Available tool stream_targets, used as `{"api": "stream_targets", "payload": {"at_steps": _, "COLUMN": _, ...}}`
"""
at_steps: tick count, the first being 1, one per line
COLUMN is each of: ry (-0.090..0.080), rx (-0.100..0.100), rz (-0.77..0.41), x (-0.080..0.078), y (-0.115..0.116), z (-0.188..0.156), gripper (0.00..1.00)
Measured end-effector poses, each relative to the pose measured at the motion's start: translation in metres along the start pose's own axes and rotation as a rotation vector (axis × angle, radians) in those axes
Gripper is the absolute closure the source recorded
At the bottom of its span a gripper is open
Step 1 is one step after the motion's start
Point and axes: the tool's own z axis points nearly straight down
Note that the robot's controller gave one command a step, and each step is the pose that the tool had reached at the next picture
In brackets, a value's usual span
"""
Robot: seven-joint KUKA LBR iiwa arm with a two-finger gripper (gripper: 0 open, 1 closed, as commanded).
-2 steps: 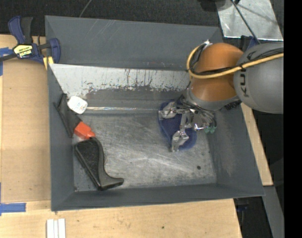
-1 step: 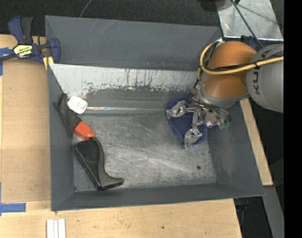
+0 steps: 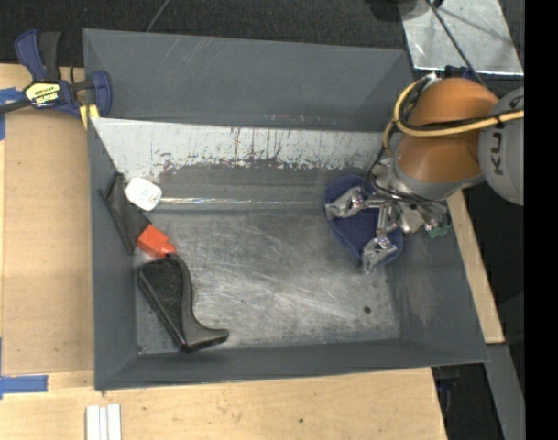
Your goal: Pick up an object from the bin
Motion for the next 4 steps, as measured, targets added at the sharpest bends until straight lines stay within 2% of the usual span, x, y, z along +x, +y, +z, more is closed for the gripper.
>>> {"api": "stream_targets", "payload": {"at_steps": 1, "ry": -0.001, "rx": -0.003, "rz": -0.112, "x": 0.008, "y": -0.037, "z": -0.006, "gripper": 0.0}}
{"api": "stream_targets", "payload": {"at_steps": 2, "ry": -0.012, "rx": 0.014, "rz": -0.127, "x": 0.027, "y": 0.042, "z": -0.052, "gripper": 0.0}}
{"api": "stream_targets", "payload": {"at_steps": 3, "ry": -0.016, "rx": 0.019, "rz": -0.063, "x": -0.02, "y": 0.024, "z": -0.081, "gripper": 0.0}}
{"api": "stream_targets", "payload": {"at_steps": 4, "ry": -0.009, "rx": 0.013, "rz": 0.197, "x": -0.001, "y": 0.044, "z": -0.043, "gripper": 0.0}}
